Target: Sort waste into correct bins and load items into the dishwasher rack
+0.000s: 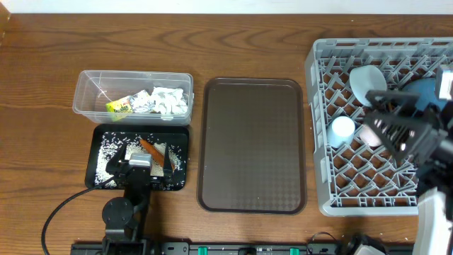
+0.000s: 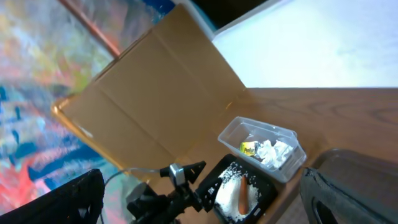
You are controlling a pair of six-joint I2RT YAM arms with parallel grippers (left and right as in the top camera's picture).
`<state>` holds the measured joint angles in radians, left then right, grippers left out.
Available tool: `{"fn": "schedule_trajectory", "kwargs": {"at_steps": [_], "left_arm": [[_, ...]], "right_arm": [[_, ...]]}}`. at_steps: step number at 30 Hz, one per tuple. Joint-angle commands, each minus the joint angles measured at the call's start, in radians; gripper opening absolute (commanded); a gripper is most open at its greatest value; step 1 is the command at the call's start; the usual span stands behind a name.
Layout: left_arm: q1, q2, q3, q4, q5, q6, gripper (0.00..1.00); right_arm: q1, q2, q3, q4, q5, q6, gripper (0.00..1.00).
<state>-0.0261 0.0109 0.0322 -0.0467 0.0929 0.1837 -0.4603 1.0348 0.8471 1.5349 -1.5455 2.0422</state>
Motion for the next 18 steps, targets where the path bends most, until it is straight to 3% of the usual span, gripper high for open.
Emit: {"fn": "schedule_trajectory", "kwargs": {"at_steps": [1,7,18], "left_arm": [[0.006,-0.007,-0.028,-0.016,-0.007,-0.005,1.00],[0.006,-0.007,-0.028,-0.016,-0.007,-0.005,1.00],[0.006,-0.007,-0.028,-0.016,-0.007,-0.005,1.00]], "right_arm": [[0.066,-0.050,0.000,0.036,-0.011,0.006,0.99],[0.216,-0.129,0.000,0.036,-0.011,0.006,0.99],[0.344,-0.224,-0.021,0.036,-0.011,0.006,0.99]]}}
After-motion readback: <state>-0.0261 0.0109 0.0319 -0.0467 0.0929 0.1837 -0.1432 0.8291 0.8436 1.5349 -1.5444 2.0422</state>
